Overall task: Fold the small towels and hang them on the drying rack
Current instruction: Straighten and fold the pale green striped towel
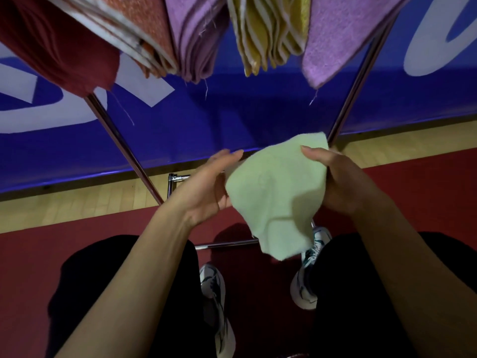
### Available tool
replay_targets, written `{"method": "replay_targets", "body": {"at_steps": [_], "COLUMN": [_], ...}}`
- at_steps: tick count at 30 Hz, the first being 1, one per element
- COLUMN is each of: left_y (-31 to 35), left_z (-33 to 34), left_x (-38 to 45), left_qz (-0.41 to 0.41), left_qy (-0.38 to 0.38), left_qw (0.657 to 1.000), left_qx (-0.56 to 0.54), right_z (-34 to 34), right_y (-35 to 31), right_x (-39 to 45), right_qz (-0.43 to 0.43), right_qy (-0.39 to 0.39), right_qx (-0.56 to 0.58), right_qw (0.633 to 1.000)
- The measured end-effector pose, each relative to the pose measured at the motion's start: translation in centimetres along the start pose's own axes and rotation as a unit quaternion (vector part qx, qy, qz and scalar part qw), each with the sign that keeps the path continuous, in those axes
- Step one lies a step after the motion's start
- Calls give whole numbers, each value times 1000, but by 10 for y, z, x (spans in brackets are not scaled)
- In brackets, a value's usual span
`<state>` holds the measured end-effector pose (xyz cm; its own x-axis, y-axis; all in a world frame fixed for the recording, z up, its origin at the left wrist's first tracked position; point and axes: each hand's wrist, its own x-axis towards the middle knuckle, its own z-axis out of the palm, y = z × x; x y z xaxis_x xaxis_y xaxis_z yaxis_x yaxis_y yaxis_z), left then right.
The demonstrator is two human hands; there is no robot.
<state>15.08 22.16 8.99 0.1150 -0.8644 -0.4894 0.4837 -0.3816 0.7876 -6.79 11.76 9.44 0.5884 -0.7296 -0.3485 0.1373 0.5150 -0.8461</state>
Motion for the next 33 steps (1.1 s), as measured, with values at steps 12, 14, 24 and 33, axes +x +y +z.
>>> {"method": "replay_targets", "body": {"at_steps": [12,14,24,33], "left_y": [0,-2,0,-6], "left_z": [-14,-19,-21,-18], "left_x": [6,9,8,15], "left_qz": [194,202,173,227], "left_qy": [59,82,58,111], "left_qw": [951,937,861,753], "left_qx": [232,273,474,608], "right_z": [-9,-12,-25,-33], "right_y": [0,-2,2,18], "right_x": [0,-3,0,15], "right_qz": [-58,-93,-162,-197], "right_qy": [41,52,-2,40], "right_qx": [-193,-254,-579,-634], "right_qw": [979,961,799,747]}}
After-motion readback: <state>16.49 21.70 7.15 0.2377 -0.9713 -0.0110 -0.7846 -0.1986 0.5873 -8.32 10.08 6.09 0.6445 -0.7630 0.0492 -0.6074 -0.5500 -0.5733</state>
